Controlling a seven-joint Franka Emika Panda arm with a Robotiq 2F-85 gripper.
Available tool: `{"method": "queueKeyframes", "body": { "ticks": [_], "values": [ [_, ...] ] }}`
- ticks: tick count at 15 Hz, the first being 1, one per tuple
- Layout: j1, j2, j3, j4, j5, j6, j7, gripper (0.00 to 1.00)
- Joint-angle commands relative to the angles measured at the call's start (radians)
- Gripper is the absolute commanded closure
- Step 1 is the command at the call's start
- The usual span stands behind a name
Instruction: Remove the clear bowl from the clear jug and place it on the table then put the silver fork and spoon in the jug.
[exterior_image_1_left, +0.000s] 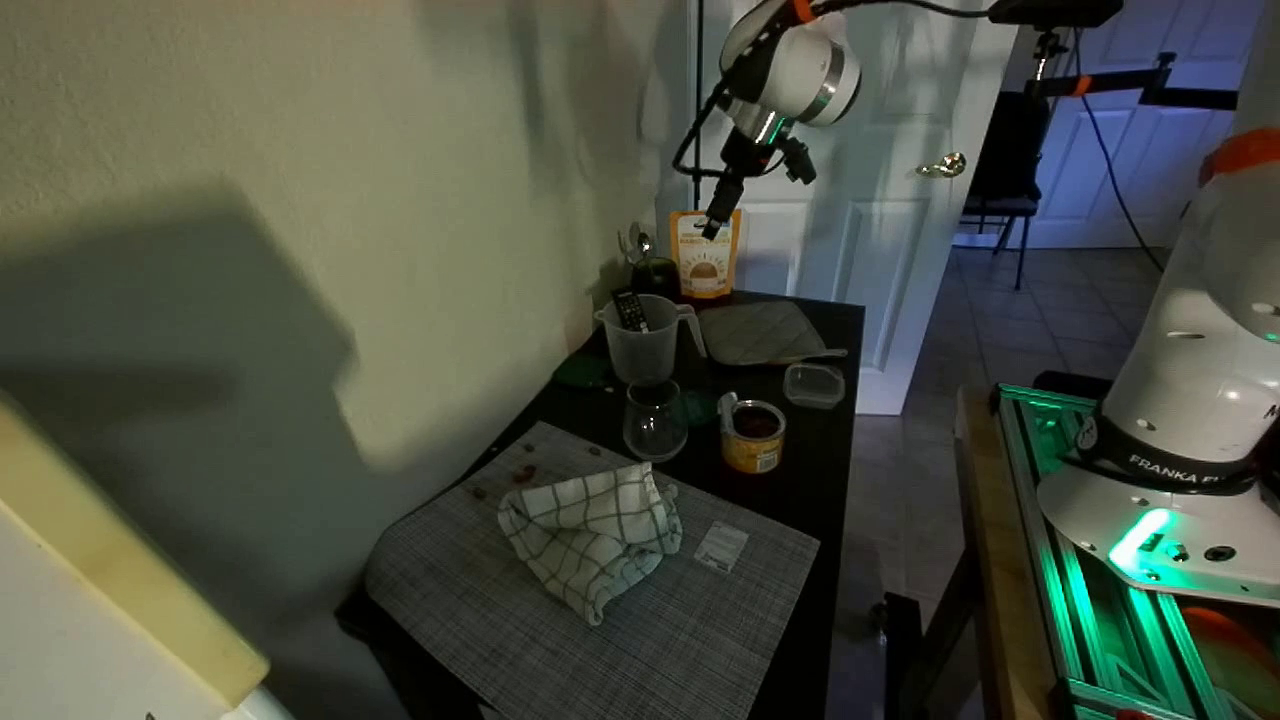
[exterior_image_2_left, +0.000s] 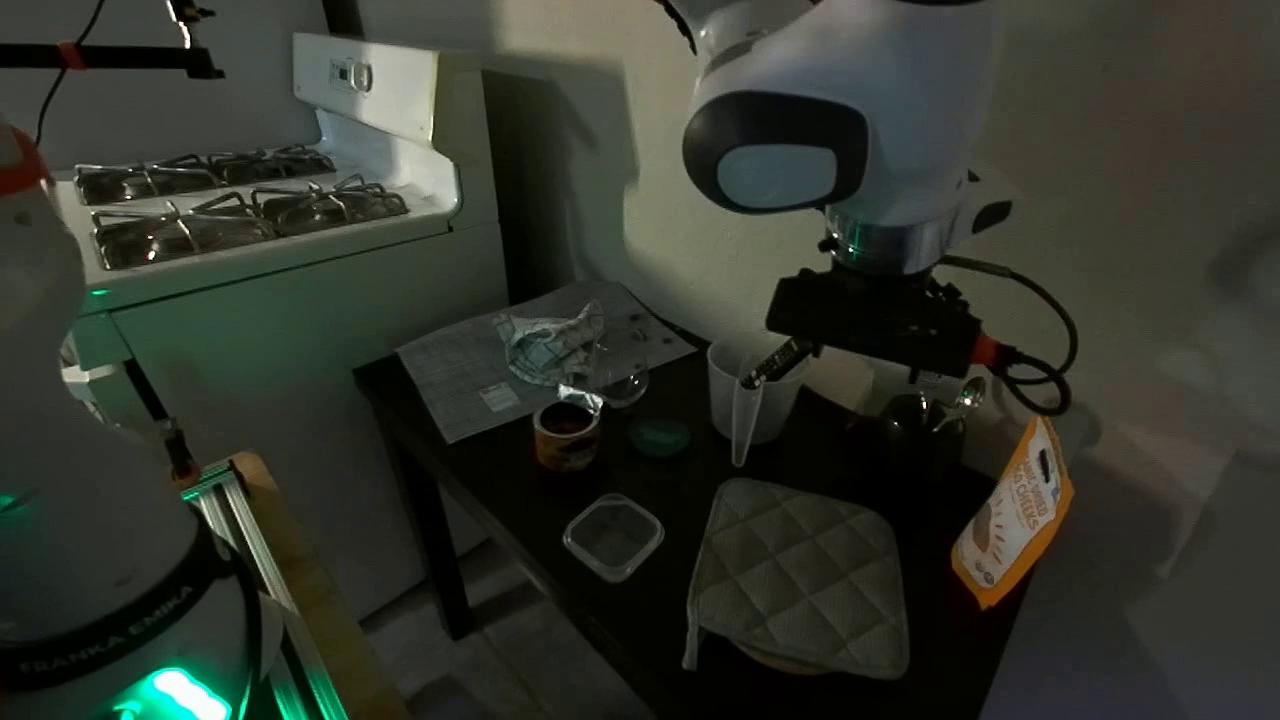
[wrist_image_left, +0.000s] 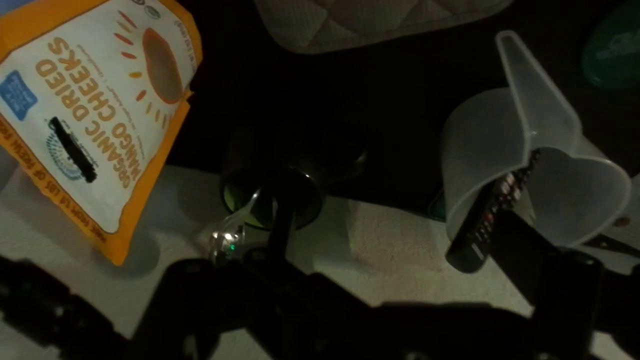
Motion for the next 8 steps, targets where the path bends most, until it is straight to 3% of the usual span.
{"method": "queueKeyframes", "body": {
  "ticks": [1, 2, 3, 4, 6, 7, 8],
  "values": [
    [-0.036, 0.169, 0.015, 0.152, 0.079, 0.052, -0.039, 0.00],
    [-0.014, 0.095, 0.001, 0.073, 0.024, 0.036, -0.015, 0.00],
    [-0.019, 0.131, 0.002, 0.105, 0.038, 0.045, -0.017, 0.00],
    [-0.086, 0.147, 0.068, 0.124, 0.003, 0.056, 0.011, 0.00],
    [-0.089, 0.161, 0.070, 0.144, 0.004, 0.057, 0.012, 0.00],
    [-0.034, 0.188, 0.019, 0.169, 0.079, 0.067, -0.036, 0.00],
    [-0.053, 0.207, 0.041, 0.202, 0.118, 0.040, -0.060, 0.00]
  ]
}}
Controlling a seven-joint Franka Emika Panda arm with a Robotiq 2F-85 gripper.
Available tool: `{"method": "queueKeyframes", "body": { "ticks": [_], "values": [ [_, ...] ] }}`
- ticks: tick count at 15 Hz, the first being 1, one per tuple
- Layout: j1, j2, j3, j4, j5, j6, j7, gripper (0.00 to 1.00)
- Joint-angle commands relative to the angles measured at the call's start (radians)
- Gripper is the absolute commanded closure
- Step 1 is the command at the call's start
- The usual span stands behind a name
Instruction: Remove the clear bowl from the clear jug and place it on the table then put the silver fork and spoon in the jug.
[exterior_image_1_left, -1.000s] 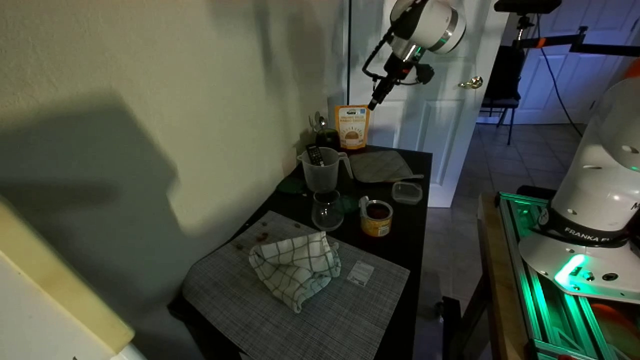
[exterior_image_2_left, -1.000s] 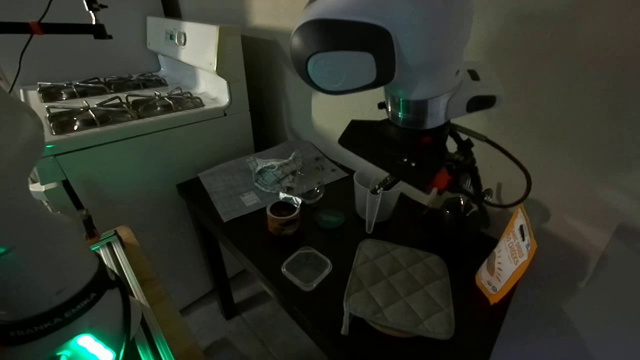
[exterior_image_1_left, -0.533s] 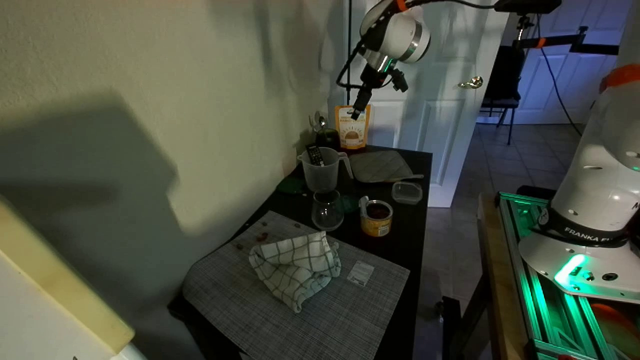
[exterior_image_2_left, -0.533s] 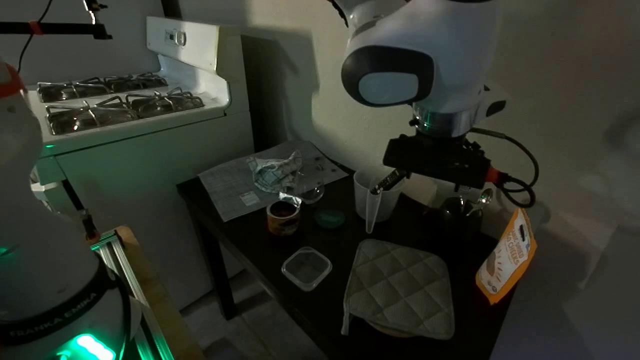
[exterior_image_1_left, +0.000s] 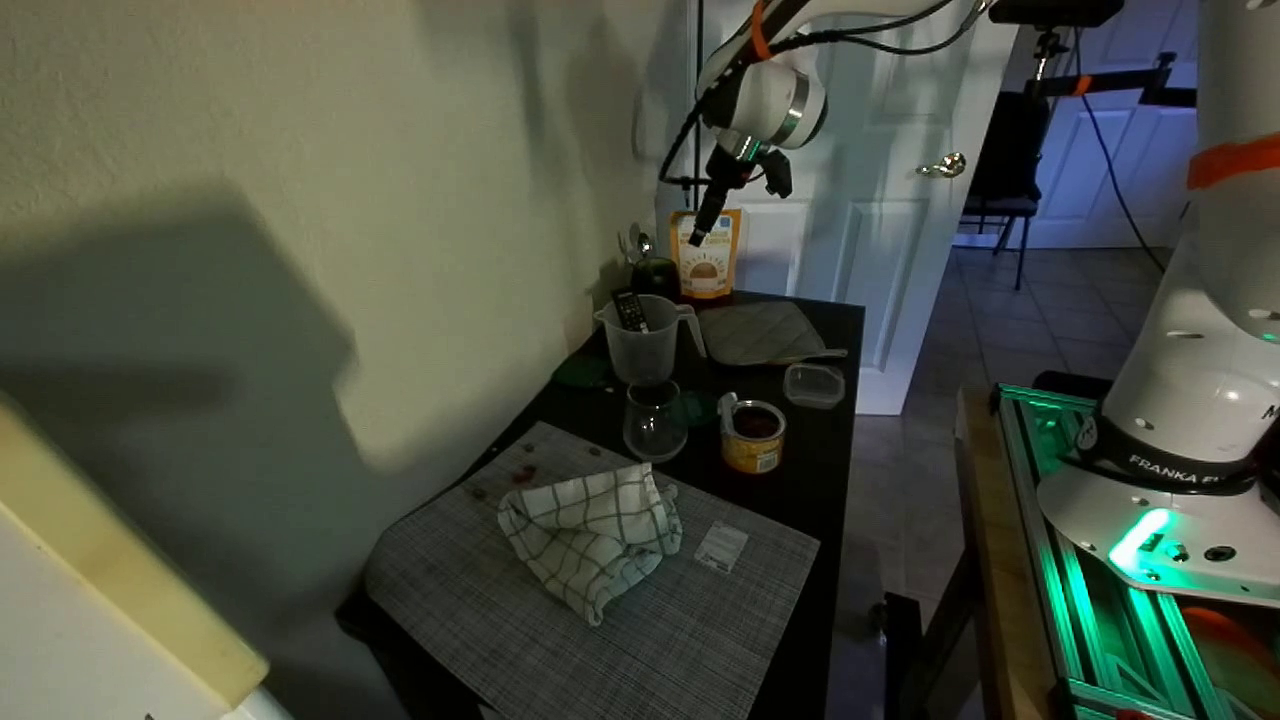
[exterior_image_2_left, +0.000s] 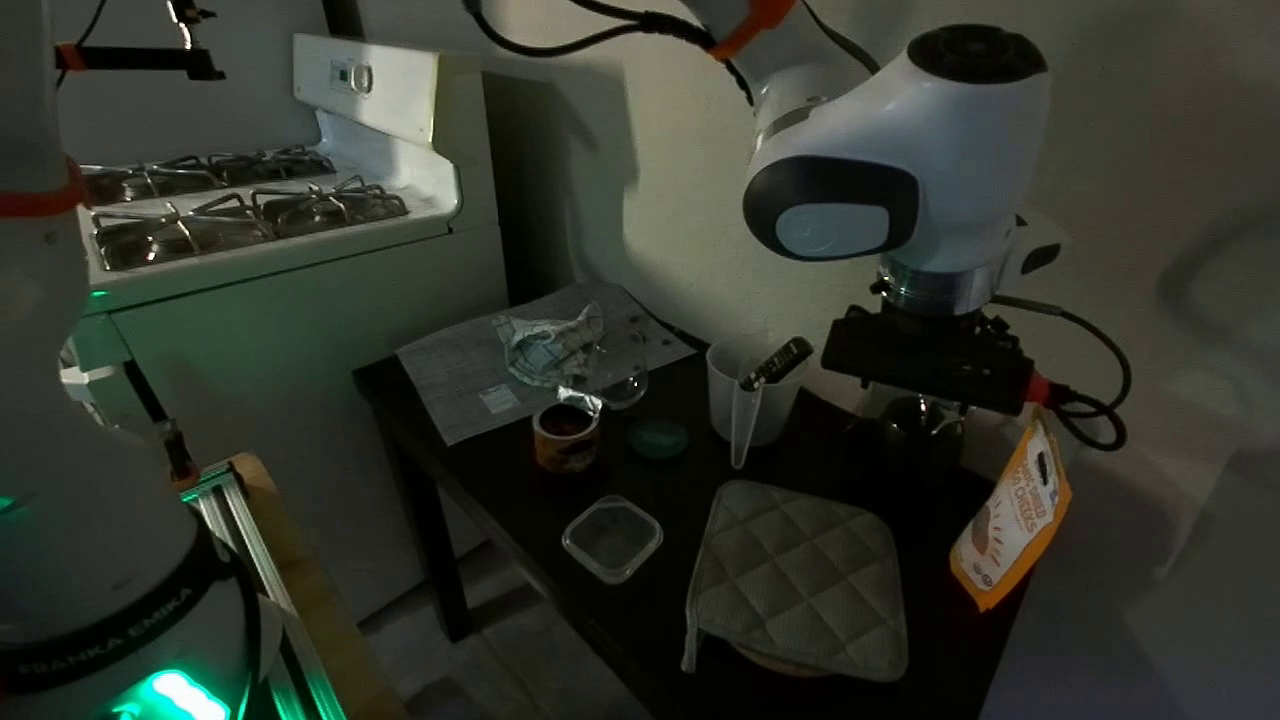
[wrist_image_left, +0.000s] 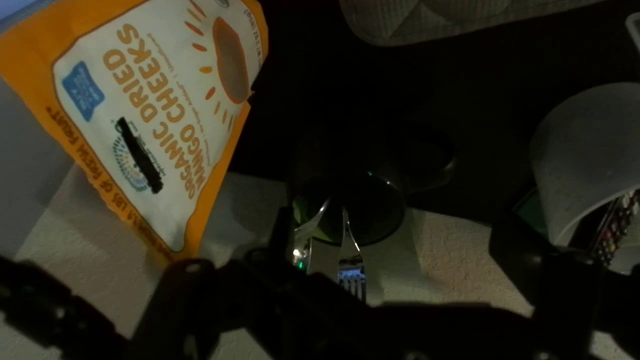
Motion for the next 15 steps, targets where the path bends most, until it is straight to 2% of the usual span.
{"method": "queueKeyframes", "body": {
  "ticks": [1, 3, 4, 5, 6, 8, 12, 15],
  "values": [
    [-0.042, 0.052, 0.054, 0.074, 0.105, -0.021, -0.052, 0.00],
    [-0.054, 0.101, 0.073, 0.132, 0.138, -0.034, -0.052, 0.02],
    [-0.057, 0.123, 0.079, 0.158, 0.140, -0.035, -0.043, 0.14],
    [-0.059, 0.149, 0.082, 0.186, 0.136, -0.036, -0.031, 0.16],
    [-0.109, 0.168, 0.135, 0.208, 0.088, -0.027, 0.005, 0.24],
    [-0.126, 0.208, 0.156, 0.246, 0.058, -0.030, 0.021, 0.34],
    [-0.158, 0.272, 0.200, 0.303, 0.017, -0.009, 0.047, 0.46],
    [-0.175, 0.309, 0.229, 0.342, -0.018, -0.004, 0.073, 0.47]
  ]
}}
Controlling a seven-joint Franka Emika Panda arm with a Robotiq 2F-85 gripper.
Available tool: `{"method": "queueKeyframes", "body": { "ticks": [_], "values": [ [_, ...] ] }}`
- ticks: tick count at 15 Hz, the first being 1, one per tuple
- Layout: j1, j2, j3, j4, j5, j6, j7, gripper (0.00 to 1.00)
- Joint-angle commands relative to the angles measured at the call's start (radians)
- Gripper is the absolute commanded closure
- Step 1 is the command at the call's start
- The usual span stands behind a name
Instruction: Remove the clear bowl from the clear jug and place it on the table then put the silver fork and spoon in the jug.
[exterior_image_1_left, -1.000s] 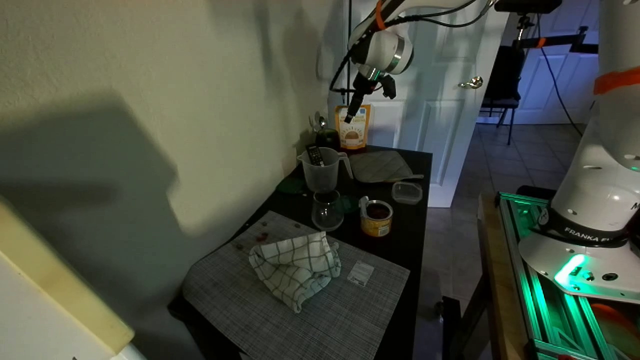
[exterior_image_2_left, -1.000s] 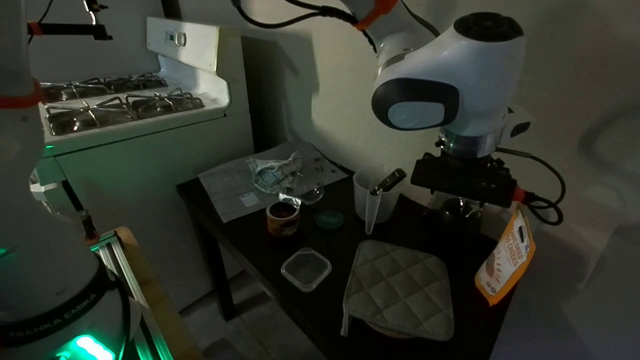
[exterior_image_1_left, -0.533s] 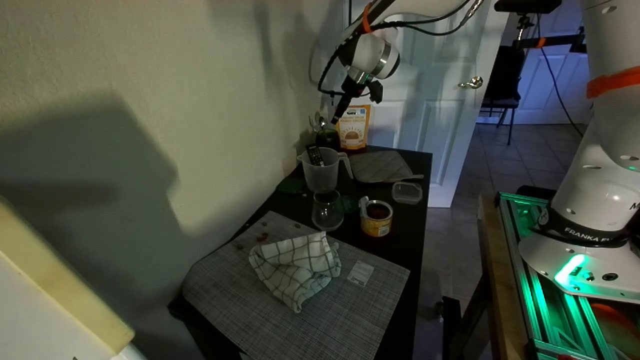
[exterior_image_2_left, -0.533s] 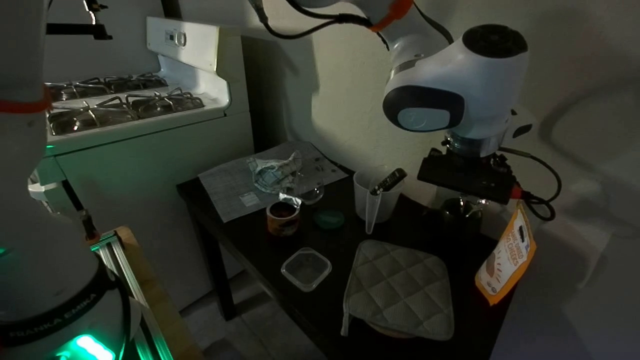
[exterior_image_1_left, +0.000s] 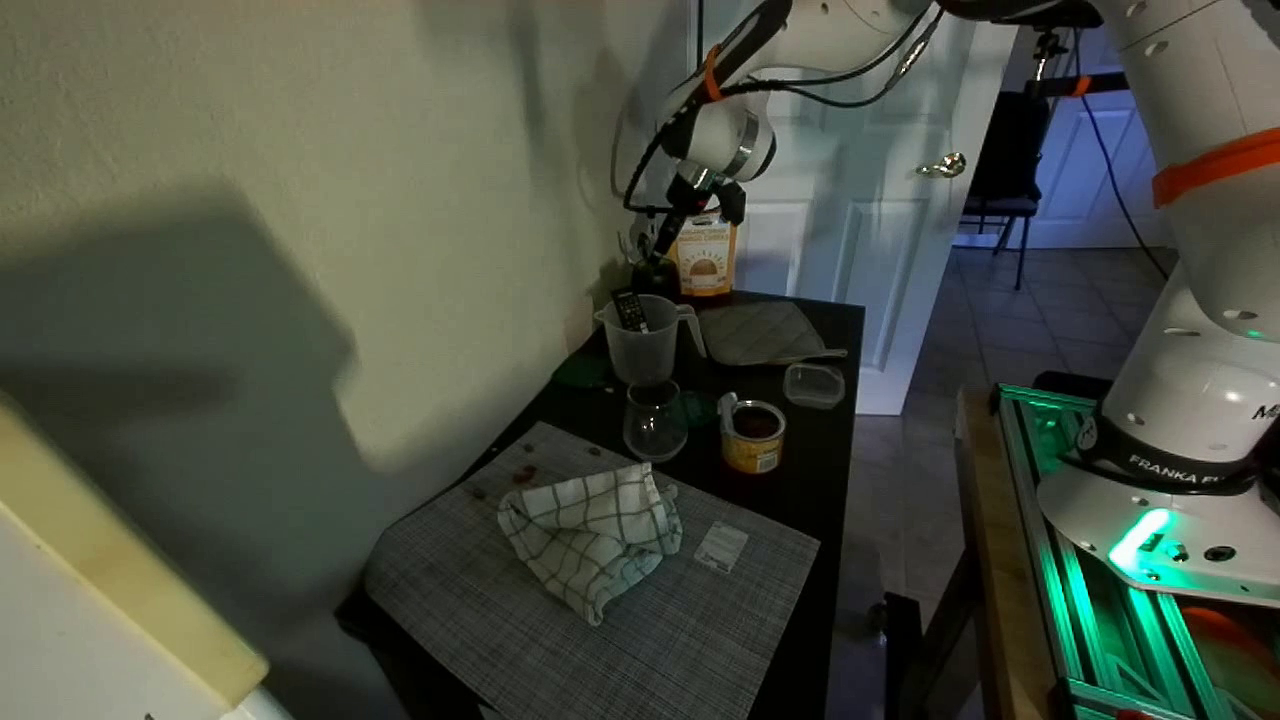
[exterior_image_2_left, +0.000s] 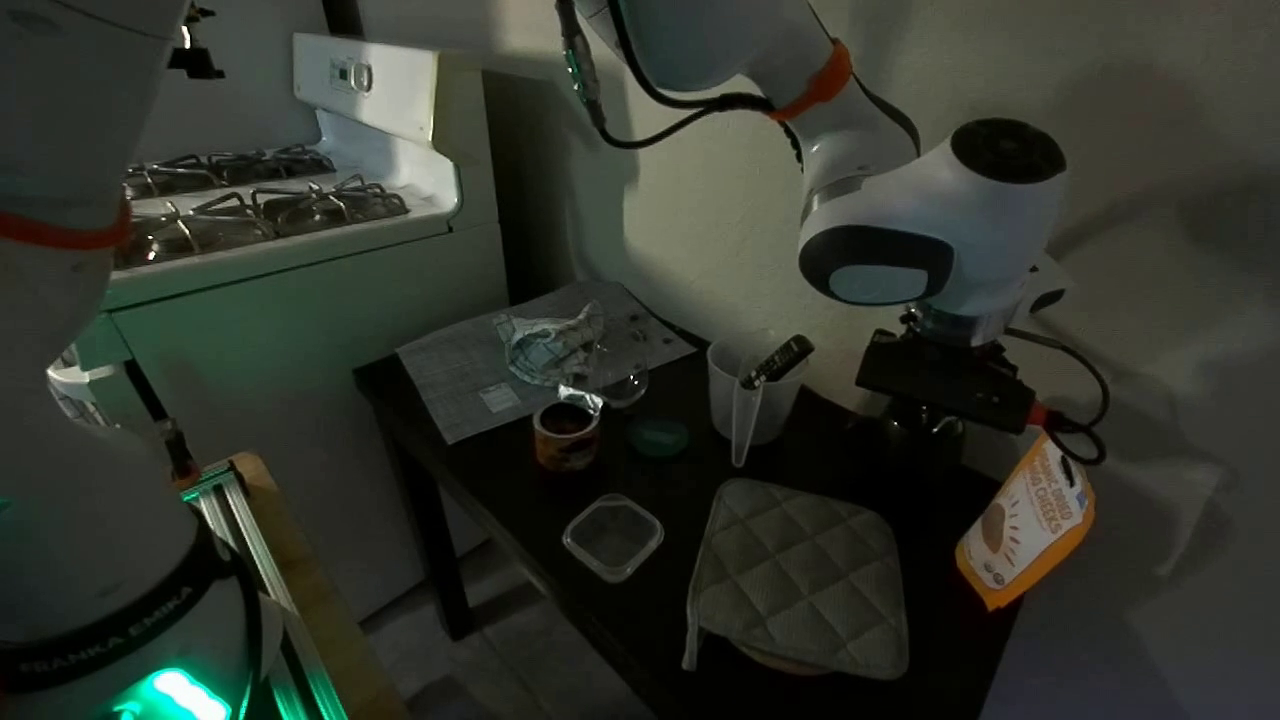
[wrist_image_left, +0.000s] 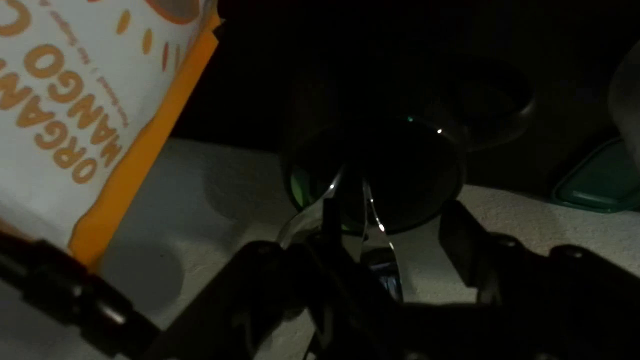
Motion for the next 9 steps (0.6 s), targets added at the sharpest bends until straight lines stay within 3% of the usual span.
{"method": "queueKeyframes", "body": {
  "ticks": [1, 9],
  "values": [
    [-0.035, 0.057, 0.047, 0.064, -0.057, 0.002, 0.050, 0.49],
    [-0.057, 0.079, 0.100, 0.083, -0.134, 0.023, 0.091, 0.49]
  ]
}}
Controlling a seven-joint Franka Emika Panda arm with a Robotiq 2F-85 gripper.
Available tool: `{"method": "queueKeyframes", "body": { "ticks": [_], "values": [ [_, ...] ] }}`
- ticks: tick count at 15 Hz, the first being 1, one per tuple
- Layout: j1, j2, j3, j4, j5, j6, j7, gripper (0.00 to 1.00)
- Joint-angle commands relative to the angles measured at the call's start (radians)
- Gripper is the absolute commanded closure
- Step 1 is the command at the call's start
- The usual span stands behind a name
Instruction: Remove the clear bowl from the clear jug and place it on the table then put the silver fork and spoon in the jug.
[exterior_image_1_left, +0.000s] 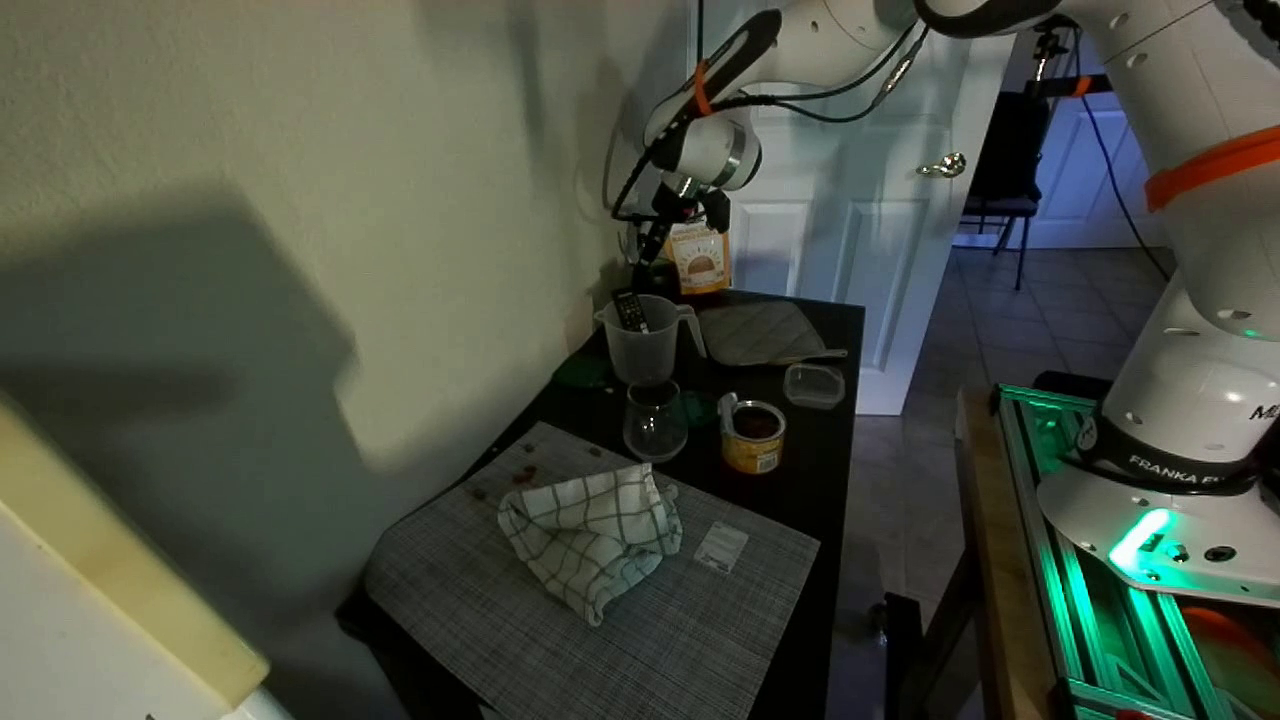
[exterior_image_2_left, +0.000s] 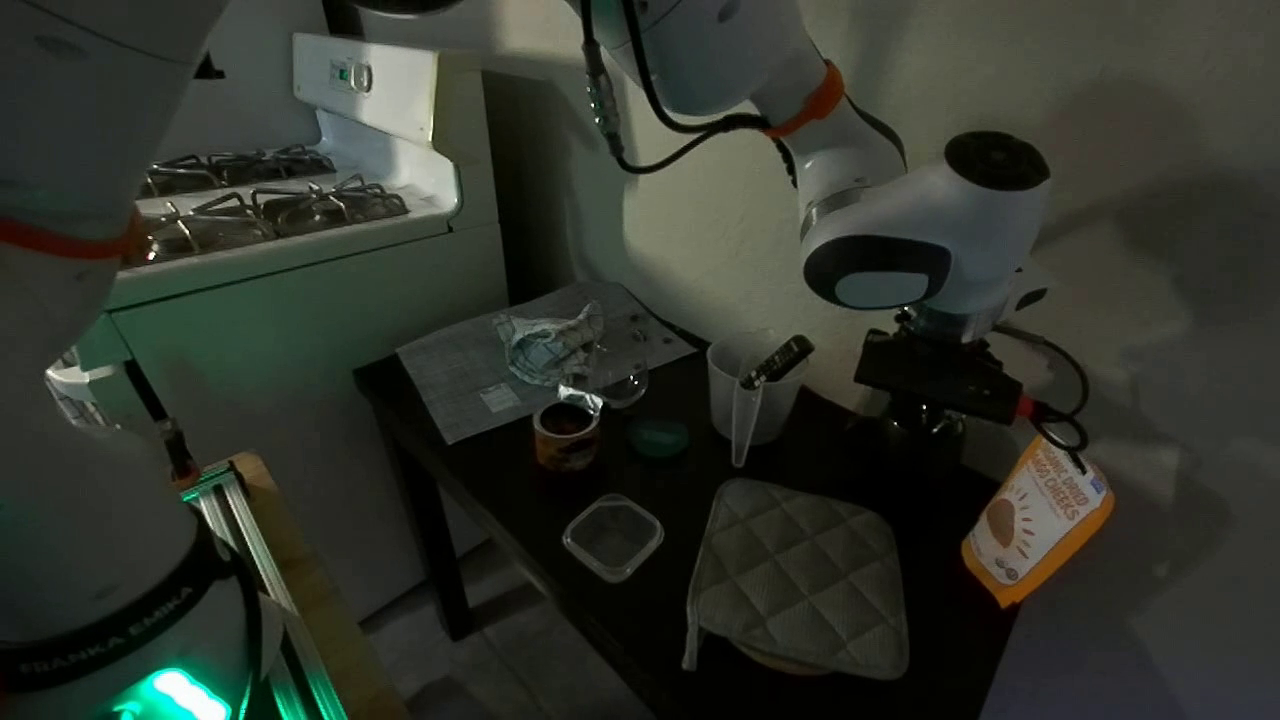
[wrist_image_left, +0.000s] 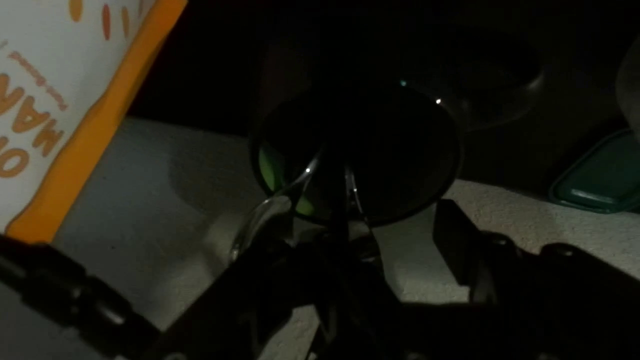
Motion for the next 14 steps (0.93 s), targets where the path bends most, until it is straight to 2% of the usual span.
{"method": "queueKeyframes", "body": {
  "ticks": [1, 4, 9, 14],
  "values": [
    [-0.022, 0.022, 0.028, 0.019, -0.050, 0.027, 0.042, 0.49],
    [-0.028, 0.023, 0.034, 0.017, -0.076, 0.036, 0.071, 0.53],
    [-0.042, 0.010, 0.036, 0.009, -0.118, 0.027, 0.118, 0.52],
    [-0.044, 0.010, 0.038, -0.005, -0.176, 0.027, 0.143, 0.58]
  ]
}}
